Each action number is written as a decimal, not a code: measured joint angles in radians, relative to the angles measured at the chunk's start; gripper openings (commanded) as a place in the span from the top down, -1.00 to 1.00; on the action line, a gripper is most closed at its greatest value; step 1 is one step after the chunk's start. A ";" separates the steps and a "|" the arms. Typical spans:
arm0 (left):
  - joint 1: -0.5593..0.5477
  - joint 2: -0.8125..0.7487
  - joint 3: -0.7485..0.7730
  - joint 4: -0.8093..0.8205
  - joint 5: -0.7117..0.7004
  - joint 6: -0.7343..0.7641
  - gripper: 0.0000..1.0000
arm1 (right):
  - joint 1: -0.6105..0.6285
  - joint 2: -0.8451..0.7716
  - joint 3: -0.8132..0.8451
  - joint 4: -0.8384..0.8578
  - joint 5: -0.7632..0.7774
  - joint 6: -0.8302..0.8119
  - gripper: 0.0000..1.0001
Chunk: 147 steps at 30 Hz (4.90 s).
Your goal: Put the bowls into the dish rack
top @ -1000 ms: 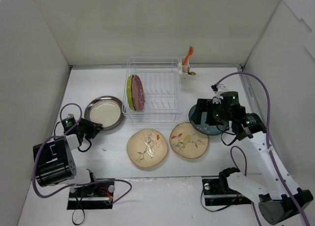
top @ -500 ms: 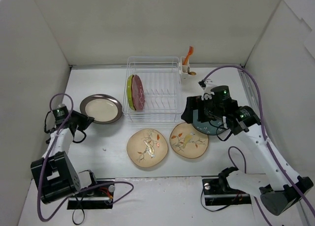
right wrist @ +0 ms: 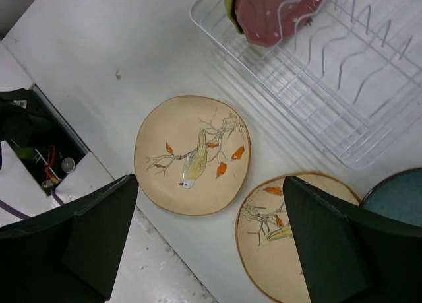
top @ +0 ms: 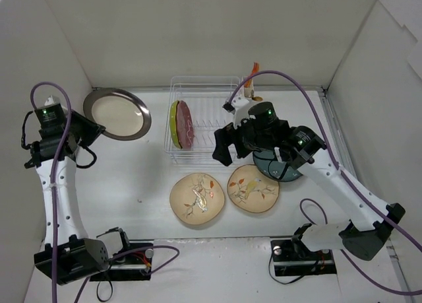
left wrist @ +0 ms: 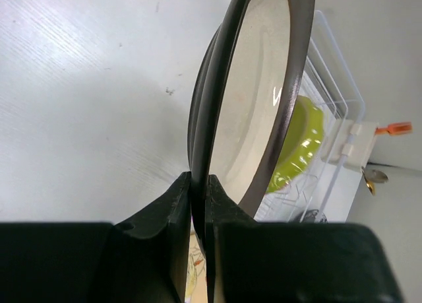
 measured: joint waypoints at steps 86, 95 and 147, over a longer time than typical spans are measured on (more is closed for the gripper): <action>-0.768 0.283 0.575 -0.160 -0.174 -0.072 -0.90 | 0.332 0.154 -0.188 0.332 0.496 -0.467 1.00; -0.731 -0.018 0.330 -0.133 -0.335 0.048 -0.99 | 0.211 0.219 -0.006 0.293 0.396 -0.321 1.00; -0.725 -0.505 -0.449 -0.073 -0.459 0.302 -0.99 | 0.068 0.558 0.237 0.610 0.464 0.445 1.00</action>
